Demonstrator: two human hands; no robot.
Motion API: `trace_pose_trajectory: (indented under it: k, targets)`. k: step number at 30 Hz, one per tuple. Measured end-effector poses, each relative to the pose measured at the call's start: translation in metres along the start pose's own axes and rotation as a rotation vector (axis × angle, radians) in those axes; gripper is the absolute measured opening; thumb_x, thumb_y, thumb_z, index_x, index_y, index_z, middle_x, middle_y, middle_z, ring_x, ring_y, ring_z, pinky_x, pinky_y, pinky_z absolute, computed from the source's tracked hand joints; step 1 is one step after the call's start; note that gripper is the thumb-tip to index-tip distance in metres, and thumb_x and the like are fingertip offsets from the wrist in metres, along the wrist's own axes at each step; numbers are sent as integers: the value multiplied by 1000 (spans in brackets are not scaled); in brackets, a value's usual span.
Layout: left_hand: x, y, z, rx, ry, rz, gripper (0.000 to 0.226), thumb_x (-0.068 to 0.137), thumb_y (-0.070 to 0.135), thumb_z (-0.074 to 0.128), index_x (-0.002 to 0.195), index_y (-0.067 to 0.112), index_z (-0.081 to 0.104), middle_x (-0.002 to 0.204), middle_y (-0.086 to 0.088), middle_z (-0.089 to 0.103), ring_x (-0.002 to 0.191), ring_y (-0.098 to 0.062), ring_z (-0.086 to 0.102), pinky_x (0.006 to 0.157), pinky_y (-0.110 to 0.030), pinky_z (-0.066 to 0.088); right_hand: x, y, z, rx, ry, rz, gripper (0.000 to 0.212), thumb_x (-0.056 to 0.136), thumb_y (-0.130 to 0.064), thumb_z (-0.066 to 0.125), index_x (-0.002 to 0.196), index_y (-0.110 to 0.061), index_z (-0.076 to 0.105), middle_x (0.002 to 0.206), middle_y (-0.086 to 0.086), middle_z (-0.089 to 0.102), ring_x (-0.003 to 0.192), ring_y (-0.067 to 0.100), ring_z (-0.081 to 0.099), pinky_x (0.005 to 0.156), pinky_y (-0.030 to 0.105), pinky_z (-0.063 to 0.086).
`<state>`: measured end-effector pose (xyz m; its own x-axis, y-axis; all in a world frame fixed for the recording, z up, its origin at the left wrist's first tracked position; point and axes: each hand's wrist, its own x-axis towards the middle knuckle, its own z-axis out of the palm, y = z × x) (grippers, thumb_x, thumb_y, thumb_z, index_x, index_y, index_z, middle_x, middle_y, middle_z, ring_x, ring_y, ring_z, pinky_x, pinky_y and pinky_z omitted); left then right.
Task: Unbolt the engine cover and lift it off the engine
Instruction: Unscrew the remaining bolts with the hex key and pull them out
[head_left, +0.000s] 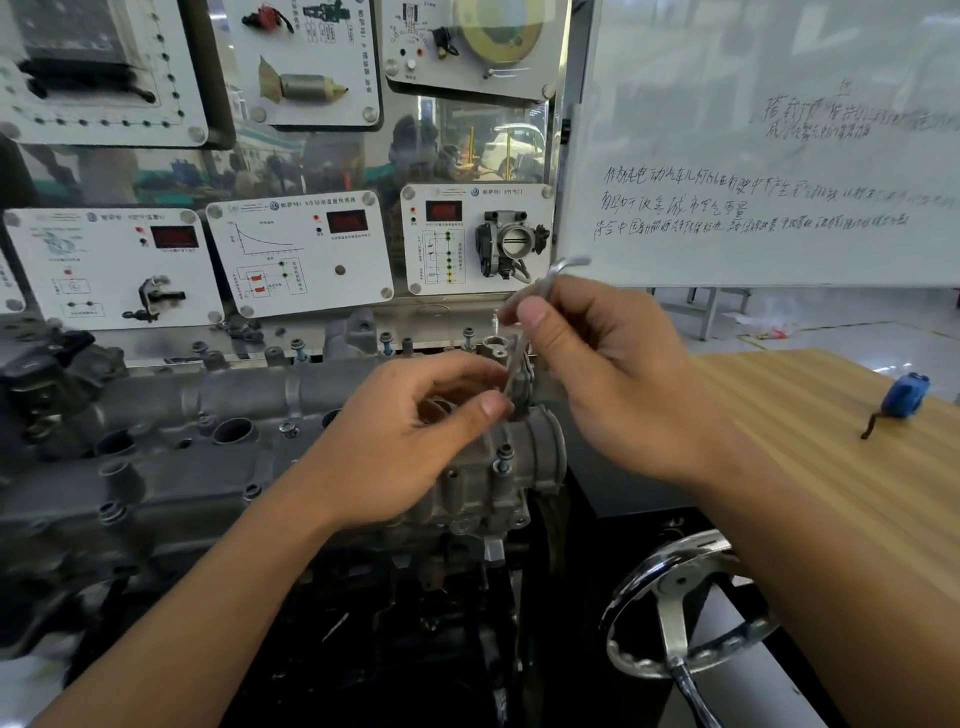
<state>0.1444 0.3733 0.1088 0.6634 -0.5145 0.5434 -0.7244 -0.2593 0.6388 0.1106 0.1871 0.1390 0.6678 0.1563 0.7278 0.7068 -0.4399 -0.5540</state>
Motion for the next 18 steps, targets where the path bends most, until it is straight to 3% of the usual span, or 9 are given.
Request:
trace_pose_trajectory:
  k: [3,6,8,10,12,18]
  targets:
    - [-4,0,-14,-93,-6,-21,30,95,33,56,124,30,64,114,14,74,112,-5,67,99,-35,52,6,-4,4,47,-6,14,23,103,-24,45,96,-15,65,55,-12,46,51,3,43,53,17,35]
    - [-8,3,-29,-75,-35,29,30,98,25,55,126,27,64,113,14,74,108,-4,68,92,-18,52,6,-12,19,59,-92,9,22,104,-17,45,95,-7,63,59,-16,53,55,-1,51,54,10,38]
    - [-13,4,-39,-13,-57,46,28,96,24,56,122,27,67,108,16,75,102,-2,70,87,-11,50,6,-16,30,38,-160,4,24,104,-14,46,94,0,63,66,-8,61,59,4,58,54,18,46]
    - [-20,3,-45,-20,-61,26,27,93,24,59,117,30,70,107,15,76,101,-3,71,88,-13,52,7,-19,40,0,-198,-7,25,104,-14,47,93,1,63,74,6,65,66,15,62,61,32,51]
    - [-27,-2,-51,-30,-43,6,26,90,23,61,113,29,73,105,12,77,100,-6,72,90,-18,54,7,-21,48,-13,-219,-3,27,104,-16,47,92,2,62,75,10,64,69,20,60,64,39,50]
    - [-46,-15,-55,-100,-3,-23,21,91,16,62,107,22,73,97,5,78,94,-13,74,86,-25,58,6,-28,70,-96,-226,26,28,104,-19,47,91,-1,64,75,7,65,70,19,60,65,38,50]
